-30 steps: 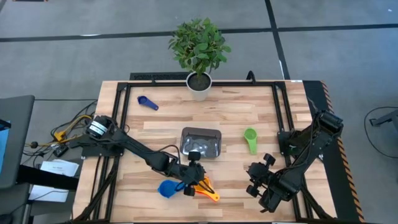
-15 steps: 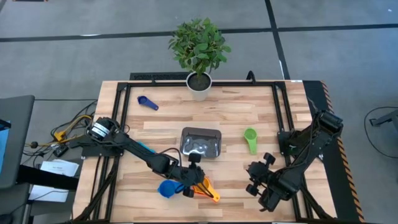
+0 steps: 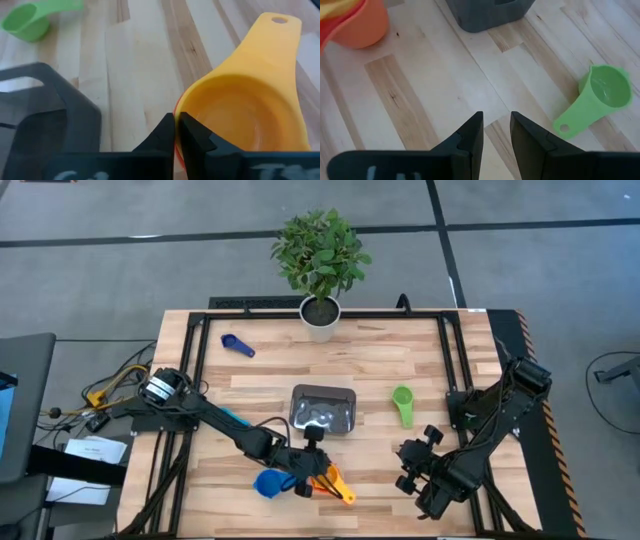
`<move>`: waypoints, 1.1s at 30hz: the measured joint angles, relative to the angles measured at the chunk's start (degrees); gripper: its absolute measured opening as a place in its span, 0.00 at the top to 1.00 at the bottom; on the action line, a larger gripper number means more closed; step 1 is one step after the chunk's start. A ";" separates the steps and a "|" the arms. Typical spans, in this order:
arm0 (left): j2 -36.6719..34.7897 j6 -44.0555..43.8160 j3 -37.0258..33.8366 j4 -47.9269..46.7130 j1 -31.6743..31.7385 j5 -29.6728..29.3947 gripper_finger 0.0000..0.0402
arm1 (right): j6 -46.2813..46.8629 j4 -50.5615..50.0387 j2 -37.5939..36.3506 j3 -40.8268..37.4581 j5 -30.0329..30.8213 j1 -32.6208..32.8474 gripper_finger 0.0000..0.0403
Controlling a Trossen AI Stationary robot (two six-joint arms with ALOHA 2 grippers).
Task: Nest measuring cups in basket
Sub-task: Remove the yellow measuring cup from the red measuring cup
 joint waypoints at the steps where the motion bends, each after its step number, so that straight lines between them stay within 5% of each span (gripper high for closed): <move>1: -0.33 0.01 0.00 0.31 0.00 -0.02 0.99 | 0.07 0.00 0.00 0.00 0.00 0.00 0.70; 26: -6.70 -2.54 0.01 -6.50 2.05 3.77 1.00 | 0.11 0.26 0.00 0.00 -0.17 0.00 0.70; 33: -12.76 -4.59 0.04 -24.58 0.94 2.56 1.00 | 0.08 0.49 0.00 0.00 -0.04 -0.39 0.70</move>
